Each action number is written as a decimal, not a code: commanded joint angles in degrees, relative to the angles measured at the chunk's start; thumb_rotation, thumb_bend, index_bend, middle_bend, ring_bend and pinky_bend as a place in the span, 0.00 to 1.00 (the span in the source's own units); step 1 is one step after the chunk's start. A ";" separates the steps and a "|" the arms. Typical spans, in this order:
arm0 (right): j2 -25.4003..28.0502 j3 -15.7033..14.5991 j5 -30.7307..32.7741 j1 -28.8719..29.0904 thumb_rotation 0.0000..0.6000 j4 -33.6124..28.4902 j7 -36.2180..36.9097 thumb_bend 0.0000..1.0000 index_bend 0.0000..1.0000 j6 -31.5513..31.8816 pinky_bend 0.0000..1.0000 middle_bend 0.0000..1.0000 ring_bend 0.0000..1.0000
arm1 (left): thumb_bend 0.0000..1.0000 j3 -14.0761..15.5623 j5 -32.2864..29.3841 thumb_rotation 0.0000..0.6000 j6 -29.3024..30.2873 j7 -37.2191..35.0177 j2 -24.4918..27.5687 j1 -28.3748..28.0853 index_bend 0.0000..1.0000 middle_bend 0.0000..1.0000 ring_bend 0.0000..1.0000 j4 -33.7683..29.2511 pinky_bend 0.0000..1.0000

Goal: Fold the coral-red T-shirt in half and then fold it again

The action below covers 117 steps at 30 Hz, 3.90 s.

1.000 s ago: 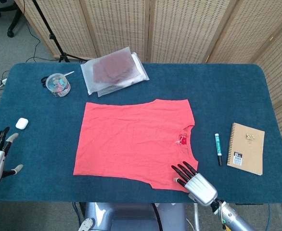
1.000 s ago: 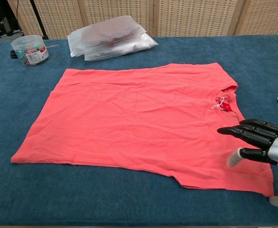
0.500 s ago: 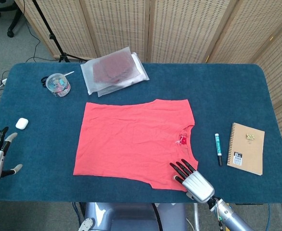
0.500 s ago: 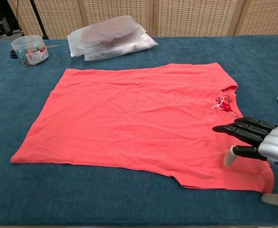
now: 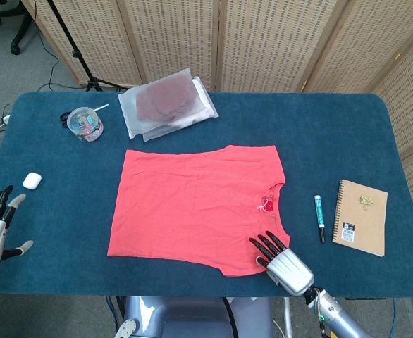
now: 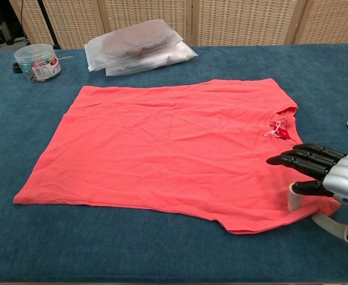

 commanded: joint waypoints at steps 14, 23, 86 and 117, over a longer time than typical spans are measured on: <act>-1.26 -0.24 -0.24 0.24 1.00 2.12 2.05 0.47 0.53 2.72 0.00 0.10 0.00 | 0.00 4.06 9.55 1.00 -1.83 -7.64 -3.76 -2.51 0.25 0.00 0.00 5.41 0.00; -0.86 -0.35 0.51 0.51 1.00 1.25 1.54 0.47 0.53 2.13 0.00 0.10 0.00 | 0.00 8.19 18.30 1.00 -1.88 -15.42 -10.51 -5.35 0.40 0.00 0.00 15.47 0.00; 0.28 0.18 2.63 1.03 1.00 -0.49 0.32 0.51 0.53 2.01 0.00 0.11 0.00 | 0.49 8.03 12.34 1.00 -11.29 -11.15 -24.65 -12.93 0.51 0.00 0.00 22.67 0.00; 0.96 0.42 3.02 1.18 1.00 -1.55 0.32 0.51 0.53 2.03 0.00 0.11 0.00 | 0.60 8.29 10.66 1.00 -11.76 -11.34 -24.80 -13.34 0.70 0.00 0.00 22.06 0.00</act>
